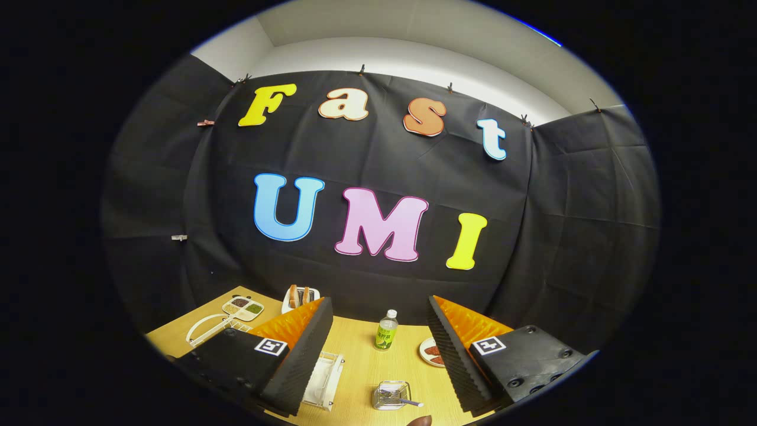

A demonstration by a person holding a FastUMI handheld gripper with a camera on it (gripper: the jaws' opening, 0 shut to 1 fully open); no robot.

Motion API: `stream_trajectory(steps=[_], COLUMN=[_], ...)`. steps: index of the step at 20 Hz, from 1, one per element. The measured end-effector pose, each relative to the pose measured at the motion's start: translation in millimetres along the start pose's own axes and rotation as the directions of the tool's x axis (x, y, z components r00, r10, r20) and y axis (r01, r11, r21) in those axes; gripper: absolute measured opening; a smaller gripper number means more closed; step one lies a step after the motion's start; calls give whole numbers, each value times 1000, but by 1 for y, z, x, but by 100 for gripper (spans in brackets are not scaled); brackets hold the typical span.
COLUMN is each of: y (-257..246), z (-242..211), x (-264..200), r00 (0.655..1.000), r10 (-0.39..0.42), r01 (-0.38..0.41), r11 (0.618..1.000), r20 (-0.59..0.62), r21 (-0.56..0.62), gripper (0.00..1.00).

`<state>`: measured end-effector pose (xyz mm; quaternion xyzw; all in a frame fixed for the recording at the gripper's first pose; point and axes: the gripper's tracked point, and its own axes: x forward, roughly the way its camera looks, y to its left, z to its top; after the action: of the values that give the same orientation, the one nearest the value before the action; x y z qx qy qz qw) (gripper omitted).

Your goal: Take the plate from the dish rack, then take the spoon from the basket and place it into the plate.

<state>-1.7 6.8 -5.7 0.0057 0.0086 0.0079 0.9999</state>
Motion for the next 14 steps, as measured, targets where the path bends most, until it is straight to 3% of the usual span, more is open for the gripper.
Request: stream_trajectory(steps=[9, 14], y=[4, 36], z=[-16, -56], x=[10, 26], r00=[999, 974], r10=[8, 79], r01=[-8, -49], r11=[1000, 988], r20=[-46, -211], r21=[-15, 143], gripper=[97, 97])
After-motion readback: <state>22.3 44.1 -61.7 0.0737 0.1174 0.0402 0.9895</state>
